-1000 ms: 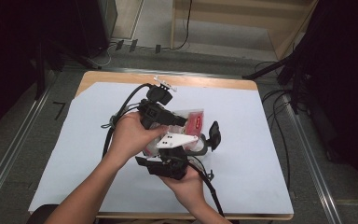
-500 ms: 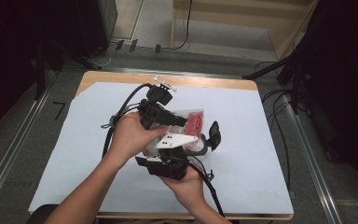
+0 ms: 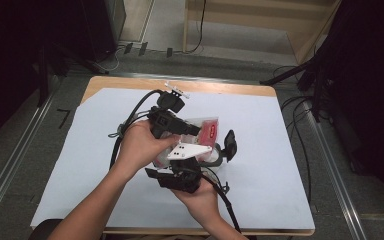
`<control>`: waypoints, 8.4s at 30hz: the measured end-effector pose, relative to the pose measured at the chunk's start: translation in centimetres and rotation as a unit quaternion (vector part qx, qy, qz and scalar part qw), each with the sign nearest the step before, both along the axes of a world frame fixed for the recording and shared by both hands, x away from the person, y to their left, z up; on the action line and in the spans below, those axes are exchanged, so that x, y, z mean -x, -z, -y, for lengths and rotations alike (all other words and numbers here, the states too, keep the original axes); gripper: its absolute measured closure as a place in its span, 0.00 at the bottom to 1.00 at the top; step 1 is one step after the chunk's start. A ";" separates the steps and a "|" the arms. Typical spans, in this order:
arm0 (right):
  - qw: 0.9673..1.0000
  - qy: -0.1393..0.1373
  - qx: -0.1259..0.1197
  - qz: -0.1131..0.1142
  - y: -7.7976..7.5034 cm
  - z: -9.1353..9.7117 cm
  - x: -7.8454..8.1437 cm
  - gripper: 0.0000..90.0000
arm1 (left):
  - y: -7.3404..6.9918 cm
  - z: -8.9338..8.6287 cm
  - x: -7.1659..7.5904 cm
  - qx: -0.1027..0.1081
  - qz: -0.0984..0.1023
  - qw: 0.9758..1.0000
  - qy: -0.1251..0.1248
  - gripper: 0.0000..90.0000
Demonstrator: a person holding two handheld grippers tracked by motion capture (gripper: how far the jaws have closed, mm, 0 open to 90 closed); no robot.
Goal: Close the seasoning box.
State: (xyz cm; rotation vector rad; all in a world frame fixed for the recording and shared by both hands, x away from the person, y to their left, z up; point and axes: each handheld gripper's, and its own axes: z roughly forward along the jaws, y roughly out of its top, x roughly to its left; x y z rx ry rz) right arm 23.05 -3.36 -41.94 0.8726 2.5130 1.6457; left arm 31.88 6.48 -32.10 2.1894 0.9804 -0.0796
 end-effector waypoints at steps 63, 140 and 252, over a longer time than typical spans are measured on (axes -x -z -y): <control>1.000 -0.007 0.001 0.016 0.0 -0.7 -0.7 0.72 | -0.3 -0.7 -0.4 -0.003 0.006 1.000 -0.013 0.84; 0.999 0.023 -0.019 0.023 0.5 -0.8 0.4 0.72 | -0.5 0.0 0.4 0.001 0.013 1.000 0.001 0.85; 1.000 0.019 -0.004 0.001 -0.3 -0.4 0.2 0.72 | -0.5 0.2 -0.4 0.011 -0.011 1.000 0.001 0.83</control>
